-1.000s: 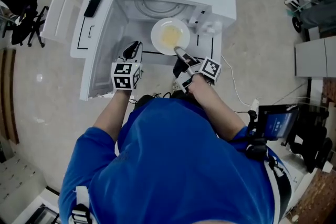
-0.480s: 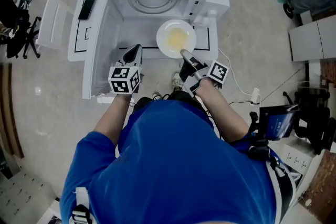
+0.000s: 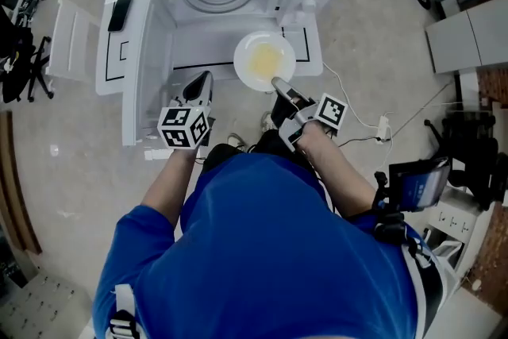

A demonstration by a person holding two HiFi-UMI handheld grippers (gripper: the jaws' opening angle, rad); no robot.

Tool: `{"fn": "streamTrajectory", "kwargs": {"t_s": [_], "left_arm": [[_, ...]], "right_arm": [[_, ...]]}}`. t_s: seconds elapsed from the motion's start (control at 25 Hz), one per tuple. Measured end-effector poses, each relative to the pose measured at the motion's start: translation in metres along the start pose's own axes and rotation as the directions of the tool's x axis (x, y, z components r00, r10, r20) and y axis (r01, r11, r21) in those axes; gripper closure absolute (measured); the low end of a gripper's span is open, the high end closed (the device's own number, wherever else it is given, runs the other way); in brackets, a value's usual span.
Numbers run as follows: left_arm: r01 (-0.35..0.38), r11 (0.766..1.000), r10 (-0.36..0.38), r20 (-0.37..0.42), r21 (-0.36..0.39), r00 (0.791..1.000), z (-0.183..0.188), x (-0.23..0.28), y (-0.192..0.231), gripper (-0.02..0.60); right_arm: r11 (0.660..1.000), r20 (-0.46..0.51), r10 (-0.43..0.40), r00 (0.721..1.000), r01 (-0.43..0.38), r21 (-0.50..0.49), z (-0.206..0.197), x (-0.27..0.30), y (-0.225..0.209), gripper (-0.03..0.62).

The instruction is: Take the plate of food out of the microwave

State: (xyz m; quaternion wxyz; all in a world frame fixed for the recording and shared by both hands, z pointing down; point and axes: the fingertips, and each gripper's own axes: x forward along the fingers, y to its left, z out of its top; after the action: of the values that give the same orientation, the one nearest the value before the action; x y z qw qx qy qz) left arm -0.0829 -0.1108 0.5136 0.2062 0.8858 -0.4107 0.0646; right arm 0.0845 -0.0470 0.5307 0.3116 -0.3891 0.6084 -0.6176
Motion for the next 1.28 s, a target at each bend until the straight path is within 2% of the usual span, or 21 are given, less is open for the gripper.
{"fn": "streamTrajectory", "kwargs": {"t_s": [0.68, 1.28], "left_arm": [[-0.021, 0.999, 0.022, 0.035, -0.028, 0.999, 0.001, -0.002, -0.052, 0.572], [-0.045, 0.998, 0.047, 0.055, -0.039, 0.997, 0.000, -0.003, -0.060, 0.572]], "right_arm": [[1.000, -0.036, 0.009, 0.999, -0.008, 0.006, 0.024, -0.054, 0.003, 0.577], [1.000, -0.073, 0.029, 0.997, -0.029, 0.005, 0.025, -0.057, 0.003, 0.577]]}}
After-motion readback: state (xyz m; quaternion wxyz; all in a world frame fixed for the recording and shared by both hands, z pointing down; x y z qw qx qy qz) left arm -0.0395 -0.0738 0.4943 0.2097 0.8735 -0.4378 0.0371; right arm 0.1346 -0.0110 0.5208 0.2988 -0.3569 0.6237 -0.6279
